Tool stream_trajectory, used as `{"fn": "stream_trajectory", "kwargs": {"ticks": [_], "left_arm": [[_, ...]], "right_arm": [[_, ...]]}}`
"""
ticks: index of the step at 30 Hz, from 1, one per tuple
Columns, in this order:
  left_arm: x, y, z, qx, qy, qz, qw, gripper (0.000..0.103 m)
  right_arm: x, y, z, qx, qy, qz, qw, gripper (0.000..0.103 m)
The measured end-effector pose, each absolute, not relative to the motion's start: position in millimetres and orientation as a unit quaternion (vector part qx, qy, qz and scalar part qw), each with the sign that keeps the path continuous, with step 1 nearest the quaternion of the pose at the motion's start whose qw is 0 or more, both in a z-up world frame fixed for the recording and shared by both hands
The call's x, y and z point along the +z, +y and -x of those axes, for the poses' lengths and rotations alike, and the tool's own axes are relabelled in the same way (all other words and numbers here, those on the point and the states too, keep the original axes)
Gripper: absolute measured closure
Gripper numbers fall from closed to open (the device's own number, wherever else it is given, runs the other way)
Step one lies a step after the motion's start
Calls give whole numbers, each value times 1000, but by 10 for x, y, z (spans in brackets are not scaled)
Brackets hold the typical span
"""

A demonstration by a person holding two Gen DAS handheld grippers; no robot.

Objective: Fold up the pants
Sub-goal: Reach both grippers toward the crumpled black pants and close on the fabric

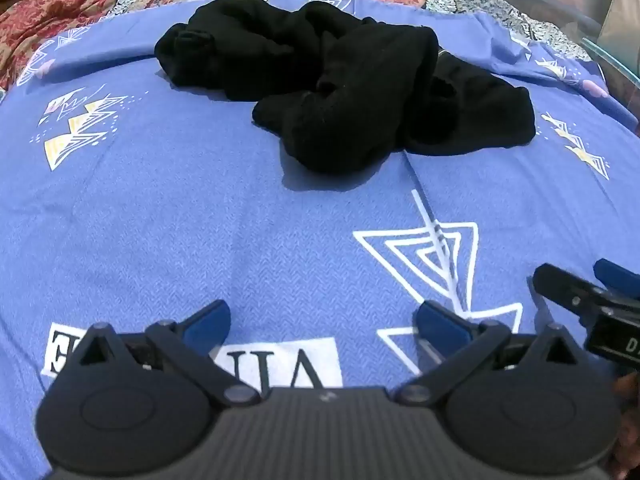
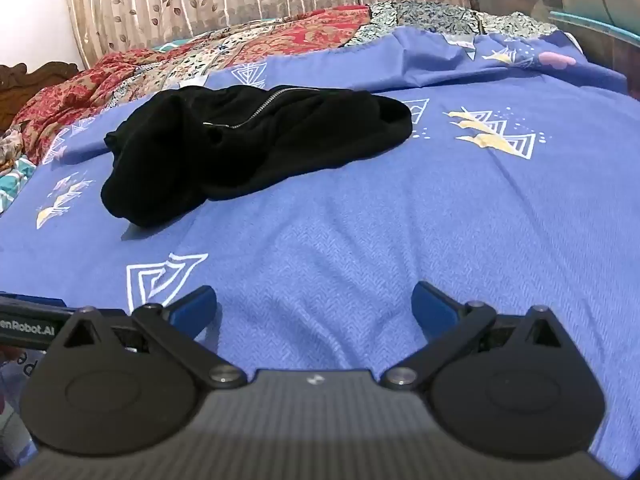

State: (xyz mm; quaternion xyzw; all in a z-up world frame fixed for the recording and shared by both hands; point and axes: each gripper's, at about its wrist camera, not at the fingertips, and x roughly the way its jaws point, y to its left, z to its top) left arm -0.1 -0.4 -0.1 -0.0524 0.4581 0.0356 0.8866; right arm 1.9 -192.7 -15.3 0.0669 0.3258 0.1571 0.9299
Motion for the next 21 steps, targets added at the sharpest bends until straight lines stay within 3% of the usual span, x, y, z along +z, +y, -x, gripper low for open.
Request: {"fn": "stream_trajectory", "kwargs": {"ticks": [7,9,11,13,18,20,21], "left_arm": [[35,-4,8,19,461,33,886,0],[143,47,-5,8,459,40,888,0],[348,150,46,15,391,46,919,0],[488,120,50,28,326,7,945,0],[583,-59,-358,4,283,-82,956,1],[468,-164,-496,0,276,-128,953,9],[425,-255,-536,-9,280,-149,948,23]], "right_arm": [[-109,-2007,-17,176,335,-91,921,0],[-31,-2045,27,176,333,-102,921,11],[27,-2155,-21,179,333,-111,919,37],[137,-2224,-135,185,333,-113,918,50],[419,-2097,-451,213,295,-94,927,52],[495,-2013,-573,224,282,-74,930,52],[515,-1968,-652,228,278,-67,931,52]]}}
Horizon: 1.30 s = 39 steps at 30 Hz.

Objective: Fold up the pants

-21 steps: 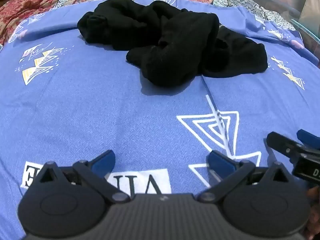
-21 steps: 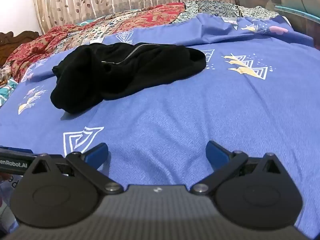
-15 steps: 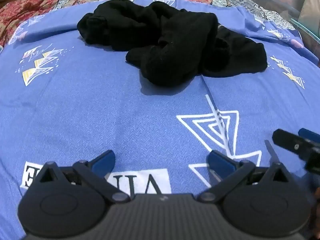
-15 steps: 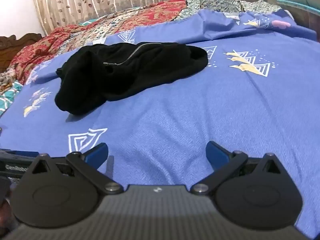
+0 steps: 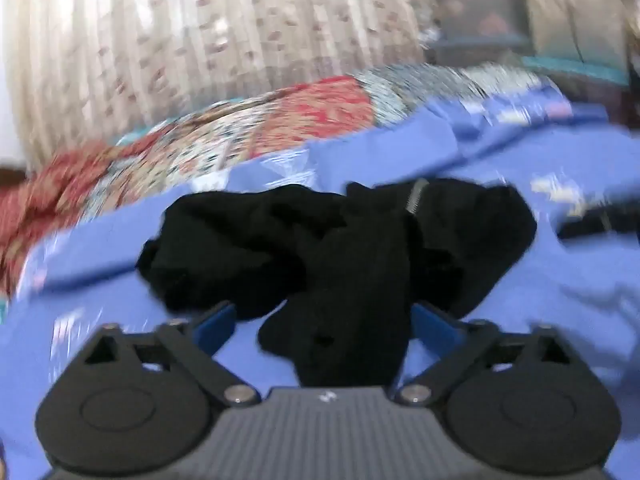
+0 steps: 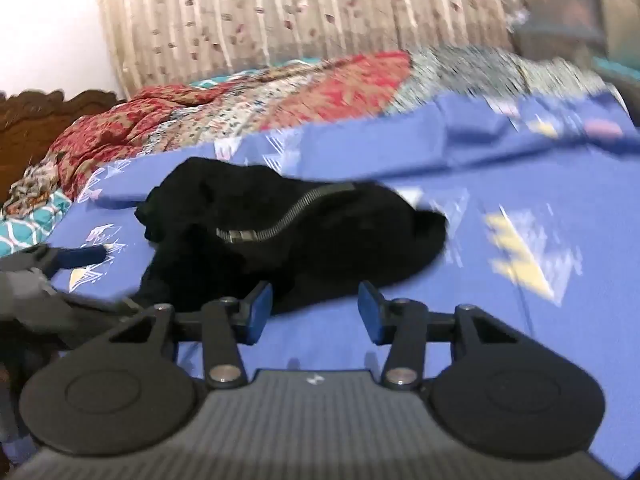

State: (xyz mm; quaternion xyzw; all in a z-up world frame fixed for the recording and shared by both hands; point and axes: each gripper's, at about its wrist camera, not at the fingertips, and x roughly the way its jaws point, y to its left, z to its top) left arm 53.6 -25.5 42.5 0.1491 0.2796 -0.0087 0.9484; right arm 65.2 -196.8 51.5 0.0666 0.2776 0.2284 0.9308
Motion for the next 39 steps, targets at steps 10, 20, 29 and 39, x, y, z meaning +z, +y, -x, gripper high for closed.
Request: {"fn": "stream_trajectory", "kwargs": {"ticks": [10,20,29,39], "left_arm": [[545,357,-119,-8,306,-54,950,95],[1043,1119,705,82,251,-55,963,95],[1121,1430,1225,95,248,-73,961,95],[457,930,1525,-3,337,-145,930,75]], "right_arm": [[403,-1179,-966,323,250,174,896,48],[1219,-1727,-1356,279,235,-20,931,91],[1563,-3851,-986,42,197,-221,954,91],[480,-4964,-218,-189,287,-382,858,86]]}}
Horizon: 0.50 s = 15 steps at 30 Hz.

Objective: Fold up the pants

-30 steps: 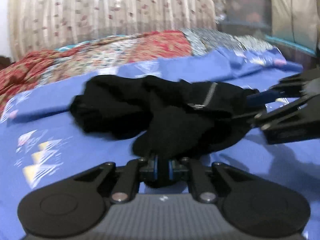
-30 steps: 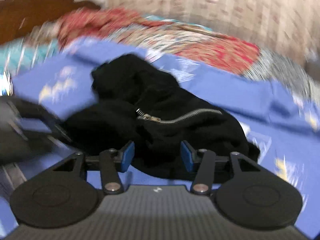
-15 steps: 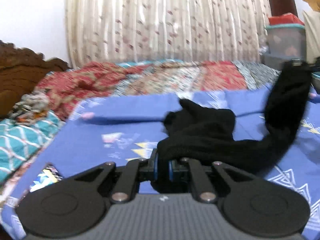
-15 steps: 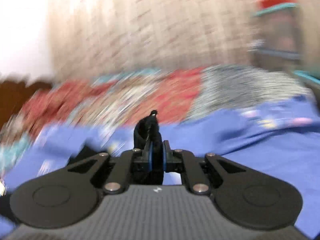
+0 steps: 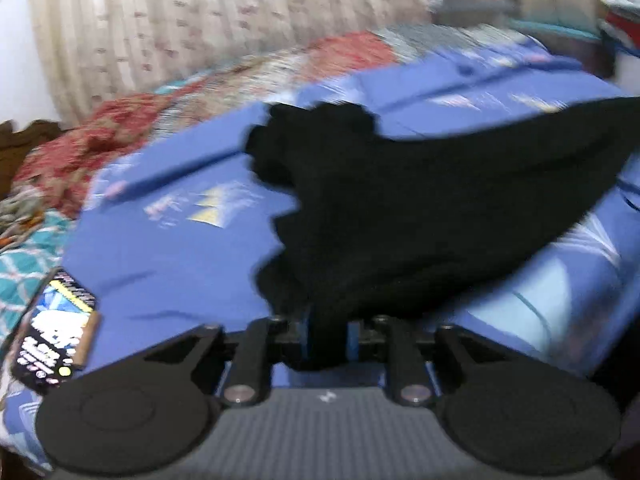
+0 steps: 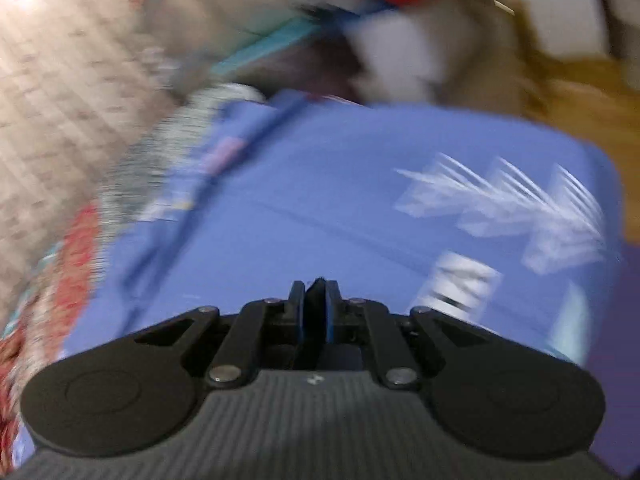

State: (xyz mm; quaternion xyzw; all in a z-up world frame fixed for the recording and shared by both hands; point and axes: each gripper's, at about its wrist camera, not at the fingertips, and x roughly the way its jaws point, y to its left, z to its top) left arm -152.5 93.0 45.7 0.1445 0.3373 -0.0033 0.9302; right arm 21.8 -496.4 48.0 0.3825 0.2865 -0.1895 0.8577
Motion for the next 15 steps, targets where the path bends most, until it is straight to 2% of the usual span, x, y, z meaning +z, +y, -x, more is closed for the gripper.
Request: {"fn": "stream_trajectory", "kwargs": {"ticks": [1,2,4,6,8,9,10,12,15], "left_arm": [[475,927,1584,-18,333,-146,931,68],[508,960,1650,-31,325,-138,935,65],[669,1174,1750,-52,305,-78,948,54],[821,1502,1749,-31,288,-4,957,50],[888,1886,1615,15,283,63,957,56],[883,2107,1478,34,292,102,950,61],[856,2252,1362,41,299,128,945,71],[715,2481,1062,37,316,154,935,79],[447,2481,681,5,359,155,920,79]], "right_arm": [[425,-5015,-153,-229,289,-394,842,79],[381,-5077,-43,-271,283,-413,822,60],[343,-5171,153,-290,257,-457,800,57],[448,-5106,158,-273,252,-444,815,57],[636,-4928,135,-247,249,-396,848,57],[721,-4817,76,-227,249,-381,861,57],[805,-4699,7,-199,252,-371,871,57],[953,-4344,-228,-129,267,-352,888,57],[1148,-3635,-671,-19,299,-297,907,57]]}}
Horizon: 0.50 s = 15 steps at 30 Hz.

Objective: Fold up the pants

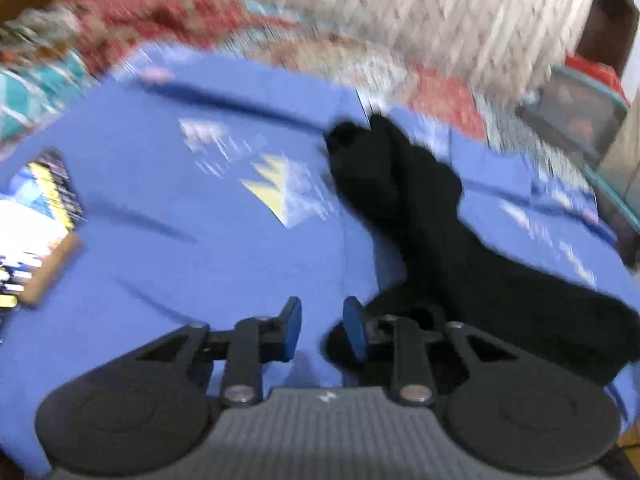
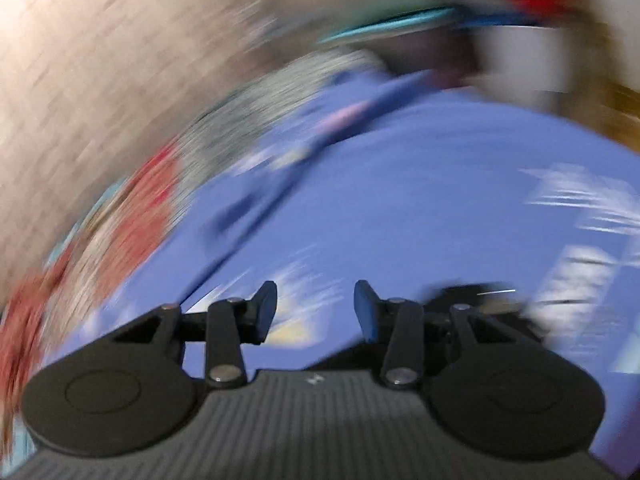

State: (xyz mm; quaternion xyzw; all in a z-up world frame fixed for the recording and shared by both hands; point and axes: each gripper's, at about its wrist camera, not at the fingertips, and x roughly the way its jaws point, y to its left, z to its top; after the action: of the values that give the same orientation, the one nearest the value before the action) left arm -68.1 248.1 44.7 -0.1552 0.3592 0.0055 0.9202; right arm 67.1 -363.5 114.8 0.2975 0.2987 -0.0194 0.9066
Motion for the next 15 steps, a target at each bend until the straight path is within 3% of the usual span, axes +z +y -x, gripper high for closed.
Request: {"fn": "stream_trajectory", "kwargs": {"ticks": [6,8,9,10,12,15], "left_arm": [[130,2141,461,-28,381,161,910,72],[128,2084,514,-22,375,167,912,75],[117,2108,550,-23,372,180,910,93],[104,2142,574,-31,370,206,905,101],[142,2109,666,-12,359,227,905,101],[327,2111,861,55,323,180,928,101]], "right_arm": [[1093,-2018,-1540,167,351,-159,908,50],[873,-1694,-2031,195,369,-138,898,45],[723,-1601,-2156,199,381,-139,892,44],[588,-1506,-2283,198,395,-150,884,44],[307,-1325,-2637,191,423,-185,866,44],[-48,-1113,-2928,176,458,-238,838,44]]}}
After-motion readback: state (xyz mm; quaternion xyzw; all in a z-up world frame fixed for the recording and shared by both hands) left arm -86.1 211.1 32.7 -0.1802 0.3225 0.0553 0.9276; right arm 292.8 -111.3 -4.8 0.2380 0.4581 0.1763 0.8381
